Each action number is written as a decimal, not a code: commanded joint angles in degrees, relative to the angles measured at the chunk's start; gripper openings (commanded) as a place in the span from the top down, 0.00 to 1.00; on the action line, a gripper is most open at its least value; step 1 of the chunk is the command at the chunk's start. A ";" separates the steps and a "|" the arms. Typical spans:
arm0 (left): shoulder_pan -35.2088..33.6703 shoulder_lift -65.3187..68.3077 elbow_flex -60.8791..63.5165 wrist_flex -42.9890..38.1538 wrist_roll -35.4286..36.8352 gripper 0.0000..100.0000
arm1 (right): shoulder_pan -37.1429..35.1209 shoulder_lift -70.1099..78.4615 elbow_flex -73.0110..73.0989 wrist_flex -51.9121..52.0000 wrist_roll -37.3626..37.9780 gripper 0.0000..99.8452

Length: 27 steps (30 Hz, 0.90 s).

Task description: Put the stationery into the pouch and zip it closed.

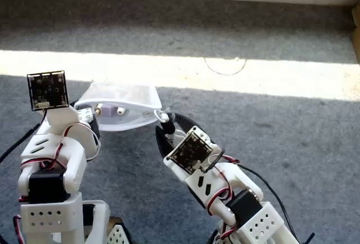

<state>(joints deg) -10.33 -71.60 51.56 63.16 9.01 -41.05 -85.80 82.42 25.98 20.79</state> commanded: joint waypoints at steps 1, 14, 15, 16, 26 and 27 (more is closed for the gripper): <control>-0.92 -1.01 -0.84 -1.58 -0.44 0.99 | 0.66 -0.66 -0.40 -1.71 -0.62 0.88; -0.92 -1.01 -0.84 -1.67 -0.44 0.99 | 0.66 -0.66 -0.40 -1.71 -0.62 0.88; -0.92 -1.01 -0.84 -1.67 -0.44 0.99 | 0.66 -0.66 -0.40 -1.71 -0.62 0.88; -0.92 -1.01 -0.84 -1.76 -0.44 0.99 | 0.66 -0.66 -0.40 -1.71 -0.62 0.88; -0.92 -1.01 -0.84 -1.76 -0.44 0.99 | 0.75 -0.66 -0.40 -1.63 -0.44 0.98; -0.92 -1.01 -0.84 -1.67 -0.44 0.99 | 0.75 -0.66 -0.40 -1.63 -0.44 1.00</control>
<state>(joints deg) -10.51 -71.60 51.56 63.16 9.01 -40.79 -85.80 82.42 25.98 20.79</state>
